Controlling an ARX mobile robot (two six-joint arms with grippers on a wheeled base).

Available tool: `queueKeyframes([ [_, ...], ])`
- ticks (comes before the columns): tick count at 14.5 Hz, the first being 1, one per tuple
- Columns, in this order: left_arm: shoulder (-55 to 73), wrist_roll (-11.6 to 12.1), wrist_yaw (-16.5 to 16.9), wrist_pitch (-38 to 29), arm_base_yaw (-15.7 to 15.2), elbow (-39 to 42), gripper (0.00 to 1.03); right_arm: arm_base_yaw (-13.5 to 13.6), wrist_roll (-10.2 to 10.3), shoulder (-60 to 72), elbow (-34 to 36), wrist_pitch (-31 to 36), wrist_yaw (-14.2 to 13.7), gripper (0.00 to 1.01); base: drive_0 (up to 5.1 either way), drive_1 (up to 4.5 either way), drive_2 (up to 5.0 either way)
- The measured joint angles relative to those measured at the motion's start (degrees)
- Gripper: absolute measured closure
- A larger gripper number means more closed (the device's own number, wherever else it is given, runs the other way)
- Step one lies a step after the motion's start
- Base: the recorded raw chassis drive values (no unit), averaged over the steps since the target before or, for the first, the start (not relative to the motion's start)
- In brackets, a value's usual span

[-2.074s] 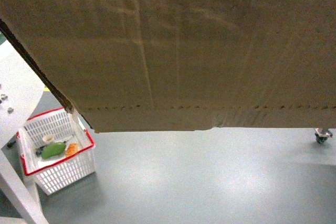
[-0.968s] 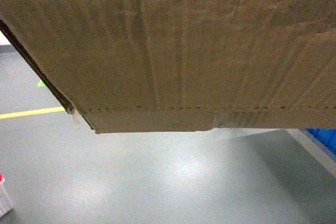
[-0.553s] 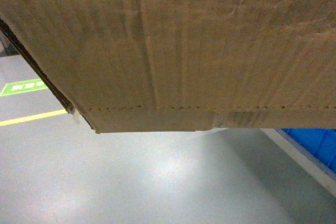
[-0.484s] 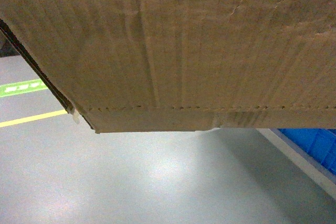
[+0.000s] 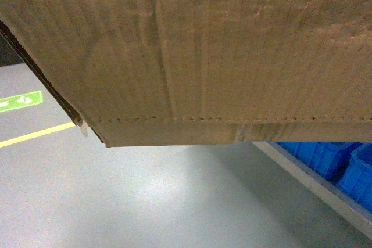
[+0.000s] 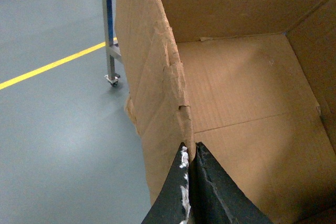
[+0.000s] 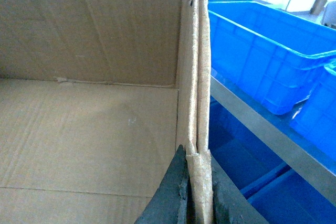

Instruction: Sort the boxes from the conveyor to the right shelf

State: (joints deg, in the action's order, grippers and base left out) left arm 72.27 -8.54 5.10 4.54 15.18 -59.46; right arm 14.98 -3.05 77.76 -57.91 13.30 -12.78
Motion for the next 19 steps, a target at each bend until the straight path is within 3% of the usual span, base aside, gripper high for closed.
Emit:
queueKeyframes([
  [19,0.0,0.0,0.0,-0.02,0.0,0.0,1.01,0.0,0.0,0.0,0.0,0.0,0.0,0.98,-1.6,-1.63,-1.6],
])
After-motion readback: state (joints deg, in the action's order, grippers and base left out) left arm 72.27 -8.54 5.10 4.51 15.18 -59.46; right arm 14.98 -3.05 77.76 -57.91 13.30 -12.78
